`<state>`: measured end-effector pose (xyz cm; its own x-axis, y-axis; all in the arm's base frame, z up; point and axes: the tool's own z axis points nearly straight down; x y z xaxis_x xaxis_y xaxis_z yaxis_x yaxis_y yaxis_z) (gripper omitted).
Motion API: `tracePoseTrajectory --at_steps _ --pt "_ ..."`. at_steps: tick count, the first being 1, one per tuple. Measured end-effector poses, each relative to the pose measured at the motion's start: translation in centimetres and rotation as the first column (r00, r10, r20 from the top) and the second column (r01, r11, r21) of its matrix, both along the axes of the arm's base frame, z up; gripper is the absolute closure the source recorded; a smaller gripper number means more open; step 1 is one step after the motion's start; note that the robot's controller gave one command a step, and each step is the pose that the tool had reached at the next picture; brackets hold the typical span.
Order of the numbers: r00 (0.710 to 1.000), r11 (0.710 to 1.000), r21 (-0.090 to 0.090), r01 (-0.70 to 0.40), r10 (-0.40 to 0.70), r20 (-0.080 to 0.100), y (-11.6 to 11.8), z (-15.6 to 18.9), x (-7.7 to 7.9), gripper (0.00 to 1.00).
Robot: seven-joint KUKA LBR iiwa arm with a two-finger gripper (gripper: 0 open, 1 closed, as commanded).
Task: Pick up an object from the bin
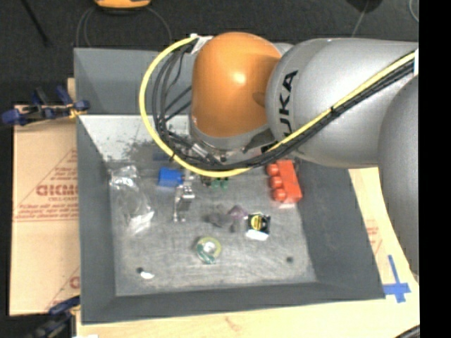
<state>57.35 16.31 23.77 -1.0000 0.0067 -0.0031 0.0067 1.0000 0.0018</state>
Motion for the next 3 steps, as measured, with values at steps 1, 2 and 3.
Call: tracePoseTrajectory --at_steps 1,2,3 --pt "0.995 0.995 -0.002 0.102 -0.102 -0.008 0.6 -13.6 3.4 0.0" --pt "0.999 0.999 -0.003 -0.05 0.05 0.009 3.1 -16.4 0.5 0.0" --pt "0.977 0.977 0.0 -0.214 0.214 0.011 -3.1 -16.3 1.6 0.0"
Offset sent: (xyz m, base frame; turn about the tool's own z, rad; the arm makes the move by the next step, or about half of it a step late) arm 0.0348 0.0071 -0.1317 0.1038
